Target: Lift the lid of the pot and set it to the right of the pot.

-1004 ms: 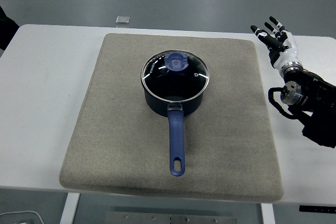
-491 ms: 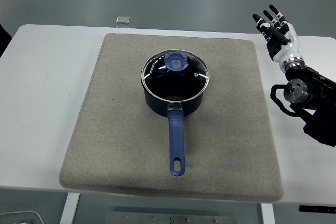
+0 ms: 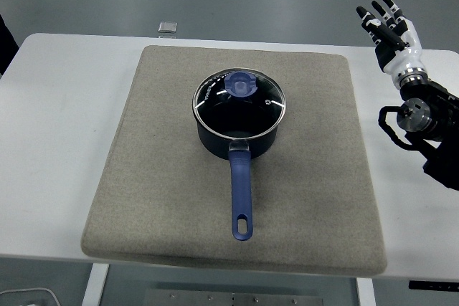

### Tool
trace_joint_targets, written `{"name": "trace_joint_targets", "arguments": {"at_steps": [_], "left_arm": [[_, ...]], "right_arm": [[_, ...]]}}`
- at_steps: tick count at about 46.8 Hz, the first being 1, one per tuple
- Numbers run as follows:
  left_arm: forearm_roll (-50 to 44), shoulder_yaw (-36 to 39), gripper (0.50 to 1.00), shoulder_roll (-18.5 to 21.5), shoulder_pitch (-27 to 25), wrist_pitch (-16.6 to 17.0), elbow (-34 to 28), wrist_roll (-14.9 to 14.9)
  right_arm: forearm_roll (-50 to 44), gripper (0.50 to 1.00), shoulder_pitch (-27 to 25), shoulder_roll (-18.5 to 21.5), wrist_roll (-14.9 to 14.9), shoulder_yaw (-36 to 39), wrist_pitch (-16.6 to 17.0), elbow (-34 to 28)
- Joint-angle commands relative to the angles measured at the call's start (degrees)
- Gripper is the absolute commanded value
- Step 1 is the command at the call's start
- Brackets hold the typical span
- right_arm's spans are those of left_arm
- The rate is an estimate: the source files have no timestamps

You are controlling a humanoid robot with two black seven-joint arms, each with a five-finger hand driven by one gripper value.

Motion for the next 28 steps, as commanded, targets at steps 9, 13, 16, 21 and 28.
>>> {"name": "trace_joint_targets", "arguments": {"at_steps": [9,13,16,21,28], "left_arm": [[0.0,0.03,1.0,0.0,-0.01,0.09,-0.05,0.03],[0.0,0.03,1.0,0.0,-0.01,0.0,-0.05,-0.06],[0.0,0.03,1.0,0.0,-0.01,0.0,-0.05,-0.06],[0.0,0.03,1.0,0.0,-0.01,0.0,0.04,0.03],[0.0,0.03,1.0,0.0,-0.01,0.0,-0.05,0.03]], "right_arm": [[-0.09,0.913,2.52,-1.41,0.08,0.01,-0.42,0.01],[-0.09,0.913,3.22,-1.5,0.08,0.01,-0.77,0.01],[-0.09,0.913,3.48,-1.59,0.08,0.01,-1.3,0.01],[-0.09,0.913,3.4,-1.59,0.08,-0.08,-1.47,0.01],[-0.09,0.913,3.04,-1.41,0.08,-0.08,-1.47,-0.26]]}}
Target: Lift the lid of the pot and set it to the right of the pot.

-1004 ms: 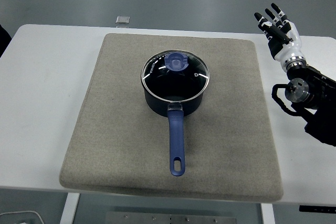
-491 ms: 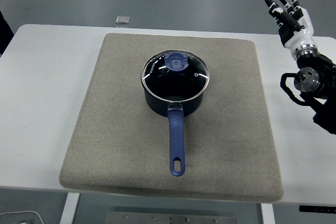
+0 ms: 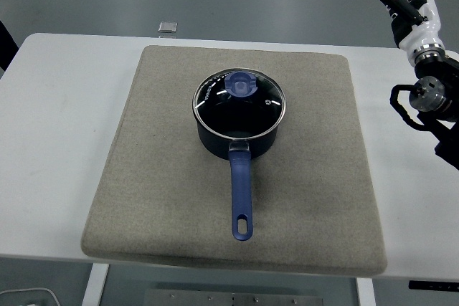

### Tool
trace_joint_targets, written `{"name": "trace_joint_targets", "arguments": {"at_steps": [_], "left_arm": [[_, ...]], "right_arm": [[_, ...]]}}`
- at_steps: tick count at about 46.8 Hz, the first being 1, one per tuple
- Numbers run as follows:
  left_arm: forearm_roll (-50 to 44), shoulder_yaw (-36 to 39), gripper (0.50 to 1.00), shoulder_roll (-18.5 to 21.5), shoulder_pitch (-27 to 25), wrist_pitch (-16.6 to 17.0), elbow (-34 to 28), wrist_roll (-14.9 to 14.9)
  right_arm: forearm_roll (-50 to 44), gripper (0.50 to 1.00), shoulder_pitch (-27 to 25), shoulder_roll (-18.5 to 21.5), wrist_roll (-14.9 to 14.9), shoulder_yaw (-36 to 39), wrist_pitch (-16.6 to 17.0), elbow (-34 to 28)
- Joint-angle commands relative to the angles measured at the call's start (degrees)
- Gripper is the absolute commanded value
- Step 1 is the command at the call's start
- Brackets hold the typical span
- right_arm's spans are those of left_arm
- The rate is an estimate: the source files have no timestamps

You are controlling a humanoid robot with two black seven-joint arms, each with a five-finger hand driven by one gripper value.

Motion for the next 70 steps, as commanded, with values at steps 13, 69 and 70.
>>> {"name": "trace_joint_targets", "arguments": {"at_steps": [13,69,70], "left_arm": [[0.0,0.0,1.0,0.0,0.0,0.0,-0.04,0.05],[0.0,0.0,1.0,0.0,0.0,0.0,0.05,-0.03],[0.0,0.0,1.0,0.0,0.0,0.0,-0.04,0.05]], "right_arm": [[0.0,0.913,0.39,-0.01,0.0,-0.18,-0.17,-0.2],[-58.61,0.913,23.76,-16.18,6.26,0.08,25.84,17.02],[-59.58,0.913,24.2,-16.18,6.26,0.0,25.93,17.46]]}}
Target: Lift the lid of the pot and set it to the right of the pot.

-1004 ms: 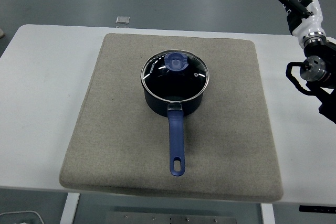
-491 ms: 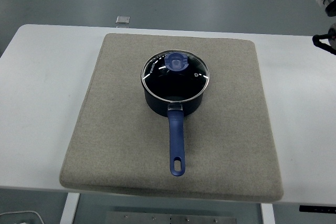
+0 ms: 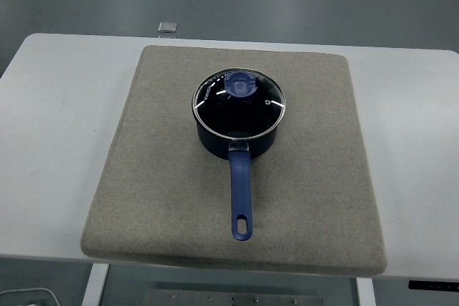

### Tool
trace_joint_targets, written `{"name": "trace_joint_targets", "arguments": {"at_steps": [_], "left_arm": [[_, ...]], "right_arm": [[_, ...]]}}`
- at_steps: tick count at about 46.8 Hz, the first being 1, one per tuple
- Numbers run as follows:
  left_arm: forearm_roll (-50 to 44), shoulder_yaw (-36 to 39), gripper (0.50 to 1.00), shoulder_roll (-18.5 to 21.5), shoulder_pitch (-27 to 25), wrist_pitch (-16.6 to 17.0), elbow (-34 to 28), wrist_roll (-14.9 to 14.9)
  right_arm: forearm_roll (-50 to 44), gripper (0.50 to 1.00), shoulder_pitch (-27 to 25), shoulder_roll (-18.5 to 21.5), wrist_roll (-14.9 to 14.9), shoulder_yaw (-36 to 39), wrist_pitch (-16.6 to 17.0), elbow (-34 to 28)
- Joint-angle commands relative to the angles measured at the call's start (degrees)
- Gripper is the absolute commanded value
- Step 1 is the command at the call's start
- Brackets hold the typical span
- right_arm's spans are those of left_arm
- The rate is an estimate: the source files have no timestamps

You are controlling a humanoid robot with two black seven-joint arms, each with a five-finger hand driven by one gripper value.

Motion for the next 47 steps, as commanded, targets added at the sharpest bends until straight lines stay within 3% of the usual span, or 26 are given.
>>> {"name": "trace_joint_targets", "arguments": {"at_steps": [1,15,25,47], "left_arm": [[0.0,0.0,1.0,0.0,0.0,0.0,-0.02,0.05],[0.0,0.0,1.0,0.0,0.0,0.0,-0.02,0.04],[0.0,0.0,1.0,0.0,0.0,0.0,0.07,0.04],[0.0,0.0,1.0,0.0,0.0,0.0,-0.02,-0.04]], "right_arm": [[-4.09,0.913,1.93,-0.33,-0.03,-0.06,0.07,2.18],[-18.76,0.911,2.72,0.1,-0.03,0.11,-0.8,9.73],[-32.21,0.911,2.37,1.51,-0.03,-0.24,-6.86,14.92],[-48.65,0.909,1.23,2.92,-0.03,-1.55,-14.95,18.61]]}}
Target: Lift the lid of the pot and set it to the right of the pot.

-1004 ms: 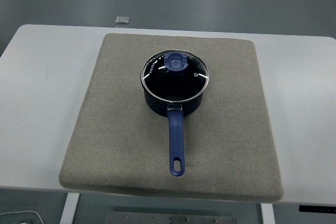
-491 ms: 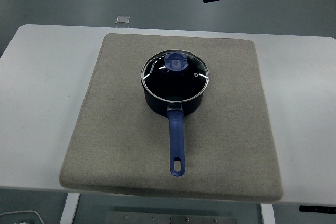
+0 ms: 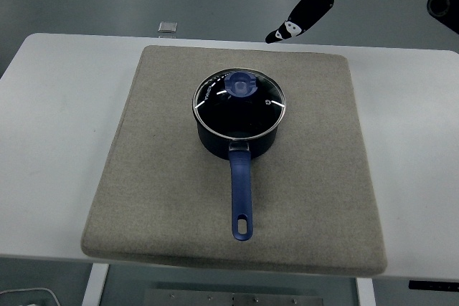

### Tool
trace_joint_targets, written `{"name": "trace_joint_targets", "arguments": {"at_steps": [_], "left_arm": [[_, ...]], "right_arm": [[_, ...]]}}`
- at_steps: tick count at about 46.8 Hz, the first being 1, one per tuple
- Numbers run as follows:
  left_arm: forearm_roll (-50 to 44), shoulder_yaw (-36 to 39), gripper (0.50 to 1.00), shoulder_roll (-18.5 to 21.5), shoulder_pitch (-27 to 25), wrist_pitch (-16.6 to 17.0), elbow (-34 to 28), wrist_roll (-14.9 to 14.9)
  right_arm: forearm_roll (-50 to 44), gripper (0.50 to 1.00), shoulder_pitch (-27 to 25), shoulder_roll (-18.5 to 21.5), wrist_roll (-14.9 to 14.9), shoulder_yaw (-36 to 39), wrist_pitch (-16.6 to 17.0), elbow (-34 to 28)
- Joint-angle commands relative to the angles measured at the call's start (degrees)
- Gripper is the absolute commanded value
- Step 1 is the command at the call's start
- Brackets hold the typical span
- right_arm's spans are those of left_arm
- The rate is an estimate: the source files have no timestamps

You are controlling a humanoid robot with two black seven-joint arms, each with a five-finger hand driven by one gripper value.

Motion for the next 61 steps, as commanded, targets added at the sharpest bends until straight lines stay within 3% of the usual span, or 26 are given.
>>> {"name": "trace_joint_targets", "arguments": {"at_steps": [1,14,61], "left_arm": [[0.0,0.0,1.0,0.0,0.01,0.0,-0.05,-0.06],[0.0,0.0,1.0,0.0,0.01,0.0,0.04,0.03],[0.0,0.0,1.0,0.0,0.01,0.0,-0.05,0.03]], "right_arm": [[-2.54,0.909,-0.73,0.1,-0.01,-1.03,-1.87,0.68],[-7.21,0.909,-1.17,1.24,-0.01,-4.72,-7.15,2.35],[-9.84,0.909,-6.18,3.79,-0.01,-6.66,-12.6,1.56]]}}
